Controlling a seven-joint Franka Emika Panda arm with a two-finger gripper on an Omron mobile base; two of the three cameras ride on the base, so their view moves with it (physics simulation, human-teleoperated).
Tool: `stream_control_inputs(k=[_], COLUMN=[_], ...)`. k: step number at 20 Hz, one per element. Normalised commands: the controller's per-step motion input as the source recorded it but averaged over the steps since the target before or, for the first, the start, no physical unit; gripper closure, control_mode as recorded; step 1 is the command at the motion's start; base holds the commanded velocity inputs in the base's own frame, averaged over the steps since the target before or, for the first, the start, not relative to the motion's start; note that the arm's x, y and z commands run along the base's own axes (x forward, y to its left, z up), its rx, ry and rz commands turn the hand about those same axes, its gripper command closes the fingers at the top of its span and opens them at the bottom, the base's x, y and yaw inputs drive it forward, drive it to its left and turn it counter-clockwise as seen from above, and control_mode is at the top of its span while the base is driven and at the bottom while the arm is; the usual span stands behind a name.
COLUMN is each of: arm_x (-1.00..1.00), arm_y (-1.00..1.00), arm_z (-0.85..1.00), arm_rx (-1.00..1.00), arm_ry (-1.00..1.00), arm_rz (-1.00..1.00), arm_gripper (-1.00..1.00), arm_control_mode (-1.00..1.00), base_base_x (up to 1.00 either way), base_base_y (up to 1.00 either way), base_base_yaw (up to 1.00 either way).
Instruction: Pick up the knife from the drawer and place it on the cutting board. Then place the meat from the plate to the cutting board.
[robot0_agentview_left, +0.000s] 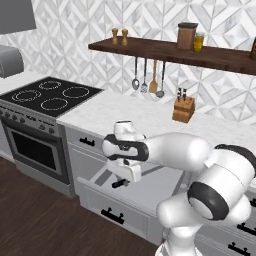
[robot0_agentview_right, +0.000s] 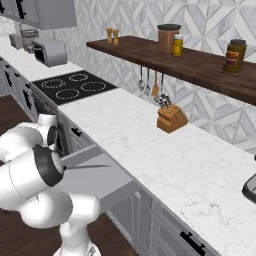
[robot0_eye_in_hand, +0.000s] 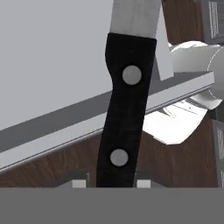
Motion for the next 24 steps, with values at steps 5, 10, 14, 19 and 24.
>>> stream_control_inputs(k=[5,10,14,19,24], arm_x=[-0.77,-0.51,-0.24,-0.03,-0.02], arm_y=[0.01,-0.47,-0.89,-0.75,-0.66], arm_z=[0.98,0.75,0.92,0.92,0.38], arm_rx=[-0.06,-0.17,-0.16,0.03,0.09], arm_ry=[-0.02,-0.12,-0.12,-0.09,-0.08], arm_rz=[0.07,0.26,0.33,0.04,0.06], arm_gripper=[1.00,1.00,1.00,1.00,1.00], arm_control_mode=[-1.00,-1.00,-1.00,-1.00,-1.00], base_base_x=[0.00,0.00,0.00,0.00,0.00], base_base_y=[0.00,0.00,0.00,0.00,0.00], base_base_yaw=[0.00,0.00,0.00,0.00,0.00])
